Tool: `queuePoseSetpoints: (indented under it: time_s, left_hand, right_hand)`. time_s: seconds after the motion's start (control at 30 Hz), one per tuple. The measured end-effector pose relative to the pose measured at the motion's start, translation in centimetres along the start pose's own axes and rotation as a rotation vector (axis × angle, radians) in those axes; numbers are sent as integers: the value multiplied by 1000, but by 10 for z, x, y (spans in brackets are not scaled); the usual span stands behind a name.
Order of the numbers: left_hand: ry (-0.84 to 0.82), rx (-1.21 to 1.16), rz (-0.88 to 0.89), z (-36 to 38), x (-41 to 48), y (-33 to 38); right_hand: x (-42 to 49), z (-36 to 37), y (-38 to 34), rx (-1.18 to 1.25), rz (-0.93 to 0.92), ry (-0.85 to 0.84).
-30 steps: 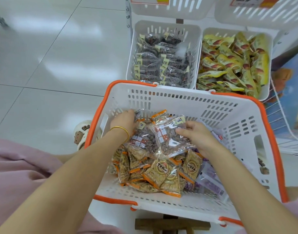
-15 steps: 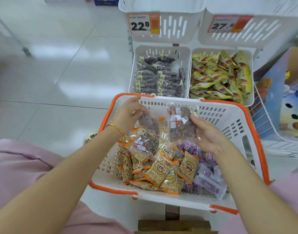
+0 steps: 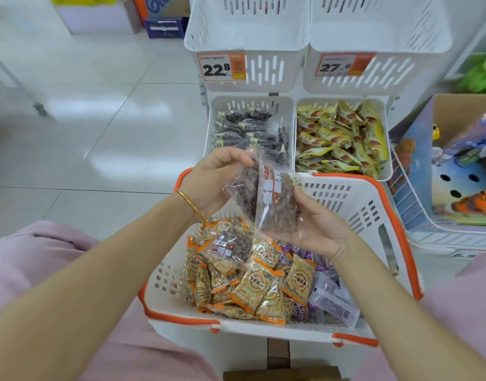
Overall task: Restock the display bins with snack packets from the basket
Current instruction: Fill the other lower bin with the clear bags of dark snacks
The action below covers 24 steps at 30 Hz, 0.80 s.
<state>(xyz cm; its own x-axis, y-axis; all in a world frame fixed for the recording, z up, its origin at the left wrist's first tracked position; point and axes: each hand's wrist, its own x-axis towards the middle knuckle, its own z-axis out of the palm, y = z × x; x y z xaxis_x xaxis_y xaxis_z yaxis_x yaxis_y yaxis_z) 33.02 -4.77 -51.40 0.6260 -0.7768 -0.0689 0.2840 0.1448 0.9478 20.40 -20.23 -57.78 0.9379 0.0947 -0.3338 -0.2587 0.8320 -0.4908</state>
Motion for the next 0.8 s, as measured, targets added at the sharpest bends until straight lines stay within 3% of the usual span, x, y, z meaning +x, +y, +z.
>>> queuePoseSetpoints:
  time_s: [0.2,0.33,0.57,0.8]
  left_hand:
    - [105,1,-242,-1,2,6]
    - [106,202,-369,-4,4,0]
    - [173,183,-340,-10,5,-4]
    - [140,342,-338,-24,8,-5]
  right_hand:
    - [4,-17,-7,-39,-136,38]
    - [3,-21,-14,-39,-192,67]
    - [-5,-28,-29,-37,-324,215]
    - [-7,-32,-31,-232,-289,214]
